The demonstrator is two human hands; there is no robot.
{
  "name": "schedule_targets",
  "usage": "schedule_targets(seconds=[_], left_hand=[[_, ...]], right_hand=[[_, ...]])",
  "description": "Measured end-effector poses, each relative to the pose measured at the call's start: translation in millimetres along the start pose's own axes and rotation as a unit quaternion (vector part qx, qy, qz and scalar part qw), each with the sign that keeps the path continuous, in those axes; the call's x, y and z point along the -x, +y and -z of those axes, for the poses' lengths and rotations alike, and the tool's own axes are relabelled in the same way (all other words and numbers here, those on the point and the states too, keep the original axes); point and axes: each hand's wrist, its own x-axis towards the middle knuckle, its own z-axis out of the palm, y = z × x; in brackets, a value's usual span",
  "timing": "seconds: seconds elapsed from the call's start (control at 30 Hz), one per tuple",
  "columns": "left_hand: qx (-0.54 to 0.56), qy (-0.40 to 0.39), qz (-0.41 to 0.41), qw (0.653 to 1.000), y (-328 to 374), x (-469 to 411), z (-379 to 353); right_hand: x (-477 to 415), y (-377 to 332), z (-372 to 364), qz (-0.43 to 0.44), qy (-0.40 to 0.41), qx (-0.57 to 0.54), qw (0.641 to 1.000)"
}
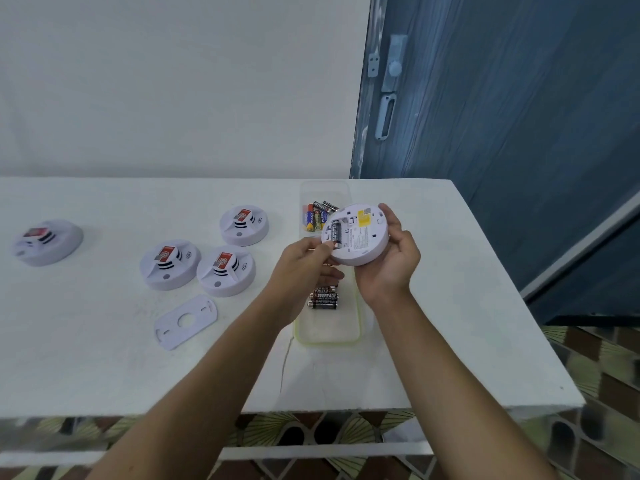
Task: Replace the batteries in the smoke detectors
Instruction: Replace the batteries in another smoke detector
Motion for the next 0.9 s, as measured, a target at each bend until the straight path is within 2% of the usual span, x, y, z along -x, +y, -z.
schedule_targets(seconds=[0.1, 0.17, 0.27, 0.37, 0.47, 0.53, 0.63, 0.9], left_hand=[[0.054, 0.006, 0.02, 0.998, 5, 1, 0], [0.055, -0.019, 0.021, 0.998, 8, 5, -3], [-0.03, -0.05, -0.005, 0.998, 8, 7, -8], [-0.151, -0.016, -0.04, 0.988, 5, 4, -5], [-0.246, 0.062, -0.1, 0.962, 5, 3, -3], [-0.307, 0.1, -0.166, 0.932, 8, 3, -1], [-0.373, 0.082, -0.227, 0.896, 15, 0, 1], [-0.455, 0.064, -0.243, 0.854, 21, 4, -4]], right_hand=[[-1, -6, 2, -0.02, -0.013, 0.001, 1.0], [2, -6, -1, -0.028, -0.013, 0.021, 0.999], [4, -6, -6, -0.051, -0.01, 0.04, 0.998], [0, -10, -7, -0.057, -0.018, 0.032, 0.998], [1, -15, -9, -0.062, -0.044, 0.008, 0.997], [2, -16, -11, -0.058, -0.057, 0.026, 0.996], [1, -15, -14, -0.069, -0.075, 0.074, 0.992], [1, -6, -26, -0.077, -0.057, 0.144, 0.985]])
